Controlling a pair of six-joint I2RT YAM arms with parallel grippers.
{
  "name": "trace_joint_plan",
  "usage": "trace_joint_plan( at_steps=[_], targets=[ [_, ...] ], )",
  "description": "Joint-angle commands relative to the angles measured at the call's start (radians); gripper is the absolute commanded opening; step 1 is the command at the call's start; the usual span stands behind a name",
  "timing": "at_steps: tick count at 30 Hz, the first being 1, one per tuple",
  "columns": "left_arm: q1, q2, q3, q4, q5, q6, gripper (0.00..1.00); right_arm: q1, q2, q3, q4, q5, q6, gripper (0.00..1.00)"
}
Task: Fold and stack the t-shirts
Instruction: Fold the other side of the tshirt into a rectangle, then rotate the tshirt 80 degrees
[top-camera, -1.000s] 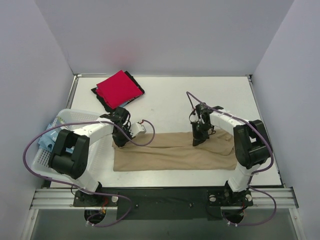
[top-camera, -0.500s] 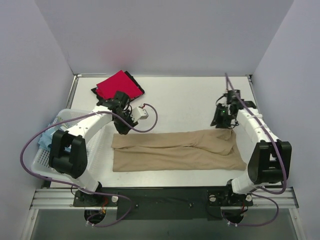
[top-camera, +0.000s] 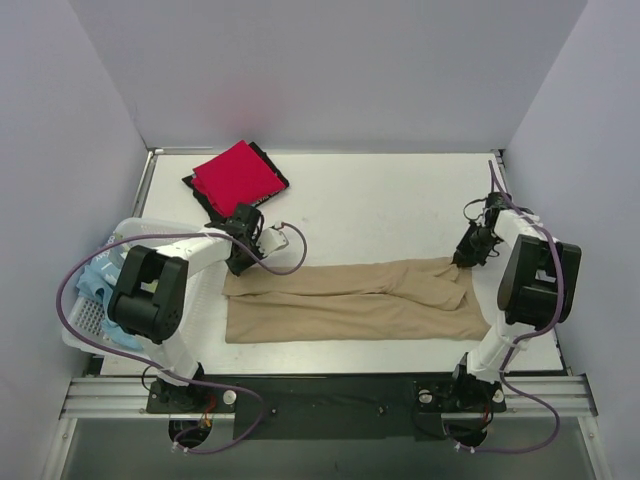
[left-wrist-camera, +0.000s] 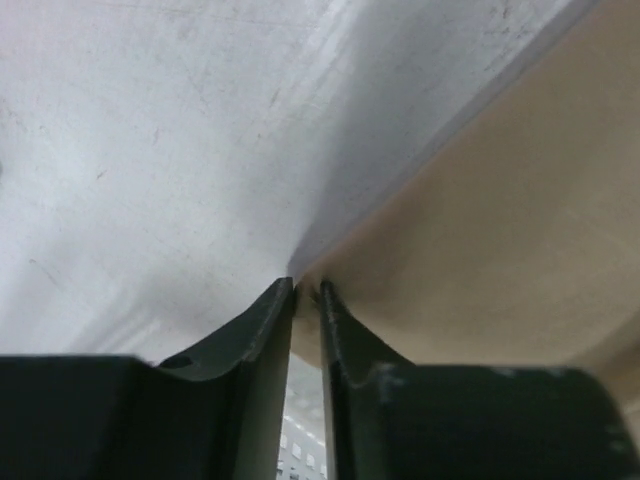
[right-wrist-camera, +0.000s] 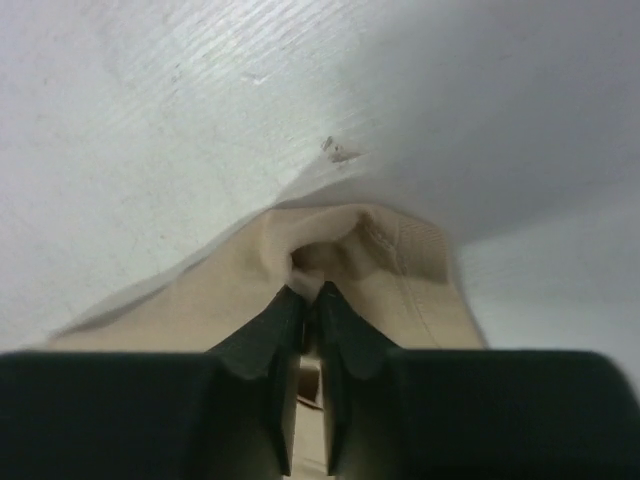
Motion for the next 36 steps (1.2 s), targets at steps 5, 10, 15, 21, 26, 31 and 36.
trace_joint_plan(
  at_steps=[5, 10, 15, 21, 26, 31, 36],
  targets=[
    [0.020, 0.035, -0.088, 0.054, -0.057, -0.030, 0.06, -0.076, 0.066, 0.067, 0.004, 0.040, 0.036, 0.00],
    [0.036, 0.058, -0.104, 0.034, -0.048, -0.031, 0.03, -0.082, 0.115, 0.124, 0.012, -0.008, 0.014, 0.00],
    [0.037, 0.054, -0.021, -0.041, 0.019, -0.039, 0.13, -0.076, 0.111, 0.181, -0.030, -0.007, -0.006, 0.22],
    [0.037, 0.049, 0.158, -0.153, 0.030, -0.088, 0.24, -0.053, -0.088, 0.174, -0.114, 0.202, 0.031, 0.31],
    [0.034, 0.051, 0.316, -0.236, 0.053, -0.149, 0.25, 0.080, -0.289, 0.033, -0.131, 0.347, 0.082, 0.05],
    [0.020, 0.057, 0.332, -0.297, 0.145, -0.154, 0.20, 0.107, -0.355, -0.211, -0.081, 0.168, 0.217, 0.00],
    [0.014, 0.063, 0.295, -0.295, 0.165, -0.166, 0.20, 0.099, -0.258, -0.305, 0.004, 0.093, 0.270, 0.00]
  ],
)
